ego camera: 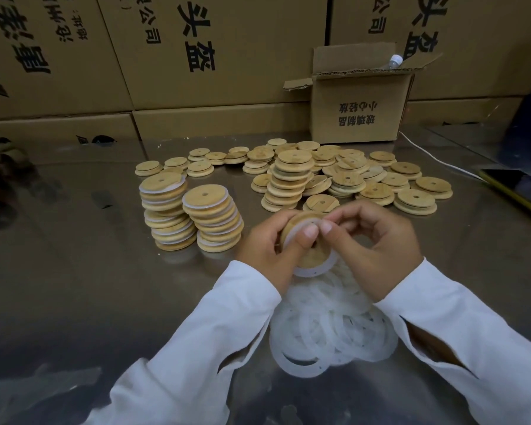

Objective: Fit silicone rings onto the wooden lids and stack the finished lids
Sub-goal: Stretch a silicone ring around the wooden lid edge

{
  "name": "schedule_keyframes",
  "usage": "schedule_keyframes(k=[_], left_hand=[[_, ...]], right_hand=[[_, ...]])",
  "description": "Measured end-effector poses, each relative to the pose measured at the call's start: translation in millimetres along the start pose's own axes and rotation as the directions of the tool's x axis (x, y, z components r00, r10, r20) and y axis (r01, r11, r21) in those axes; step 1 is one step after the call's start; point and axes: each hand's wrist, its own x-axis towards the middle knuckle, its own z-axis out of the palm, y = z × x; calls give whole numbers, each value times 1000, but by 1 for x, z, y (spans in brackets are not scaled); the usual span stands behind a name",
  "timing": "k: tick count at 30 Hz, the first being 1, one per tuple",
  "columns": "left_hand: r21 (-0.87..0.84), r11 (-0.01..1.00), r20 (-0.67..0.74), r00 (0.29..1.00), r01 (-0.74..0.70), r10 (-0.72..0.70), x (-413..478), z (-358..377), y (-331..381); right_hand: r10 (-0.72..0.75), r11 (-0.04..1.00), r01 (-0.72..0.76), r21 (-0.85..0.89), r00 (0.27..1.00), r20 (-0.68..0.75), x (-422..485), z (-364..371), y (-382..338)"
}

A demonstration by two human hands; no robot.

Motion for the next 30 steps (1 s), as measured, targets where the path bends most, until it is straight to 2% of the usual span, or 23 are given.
schedule_keyframes(k=[8,13,19,22,26,30], left_hand=[[29,1000,53,999,-1,0,0,0,-1],[25,999,-37,999,40,-39,1,0,-3],[6,999,-42,998,49,-48,2,0,-2],[36,999,-33,999,31,-29,2,0,-2],[85,996,-14,1000,10,-8,1,-2,-3],[165,986,3,1000,3,-3,1,-3,-5]], right_hand=[[-47,991,42,-130,998,-32,-2,2,0],[-66,967,69,-245,998,21,-3,2,3],[-113,955,105,-276,993,-13,-1,1,1],[-70,973,64,-222,997,-18,-2,1,-1],[74,991,-77,-107,997,-37,0,0,-3],[92,977,-104,-187,993,-73,-1,0,-6]])
